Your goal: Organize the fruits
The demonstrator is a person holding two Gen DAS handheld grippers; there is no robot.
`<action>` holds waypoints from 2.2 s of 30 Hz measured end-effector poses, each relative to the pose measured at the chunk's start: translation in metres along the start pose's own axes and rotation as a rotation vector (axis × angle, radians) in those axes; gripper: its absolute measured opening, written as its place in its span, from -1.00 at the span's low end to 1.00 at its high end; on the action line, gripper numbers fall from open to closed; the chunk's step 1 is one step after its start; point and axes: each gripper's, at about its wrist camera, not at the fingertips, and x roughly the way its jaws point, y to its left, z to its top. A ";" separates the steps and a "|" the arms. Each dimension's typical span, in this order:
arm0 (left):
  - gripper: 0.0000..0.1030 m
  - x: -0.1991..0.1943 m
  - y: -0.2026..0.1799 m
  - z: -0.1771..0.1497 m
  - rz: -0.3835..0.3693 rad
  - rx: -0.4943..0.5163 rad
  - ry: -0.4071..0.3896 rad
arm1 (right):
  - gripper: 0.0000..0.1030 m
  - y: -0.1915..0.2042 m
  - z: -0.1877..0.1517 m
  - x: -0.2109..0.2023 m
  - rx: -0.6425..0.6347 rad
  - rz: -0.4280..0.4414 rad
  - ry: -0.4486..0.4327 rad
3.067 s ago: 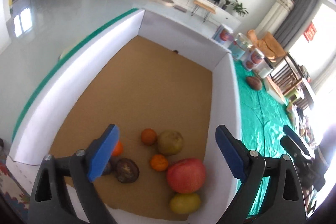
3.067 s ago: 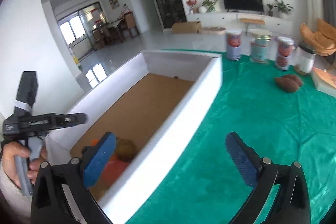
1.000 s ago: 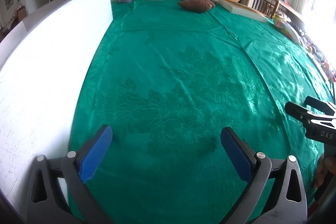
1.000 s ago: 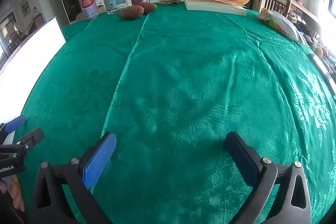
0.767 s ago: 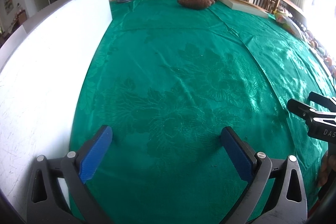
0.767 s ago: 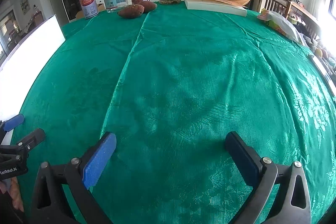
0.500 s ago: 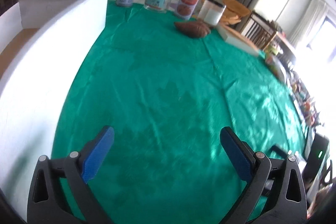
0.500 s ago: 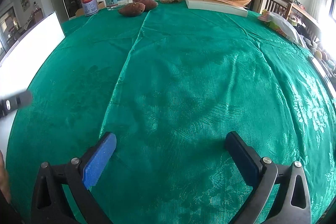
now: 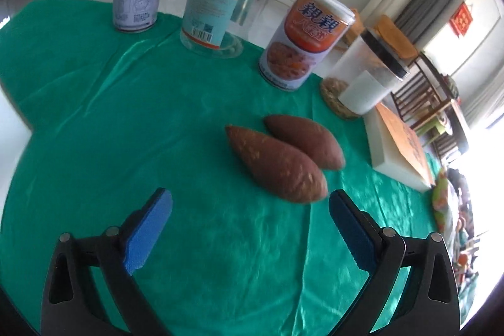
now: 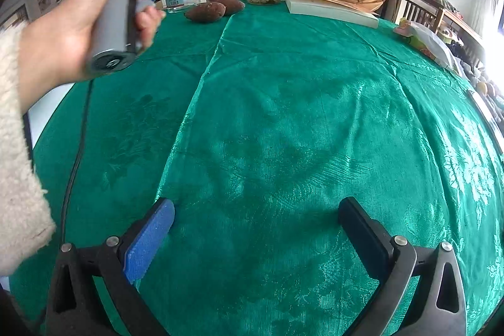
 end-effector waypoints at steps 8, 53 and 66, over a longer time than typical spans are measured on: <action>0.95 0.004 0.009 -0.003 0.042 0.088 0.012 | 1.00 0.001 0.000 0.000 -0.014 0.010 0.000; -0.18 -0.150 0.069 -0.198 0.127 0.433 0.077 | 1.00 0.001 0.002 0.002 -0.017 0.013 0.001; 0.97 -0.138 0.102 -0.190 0.191 0.347 -0.033 | 1.00 -0.015 0.003 -0.005 0.058 0.148 -0.017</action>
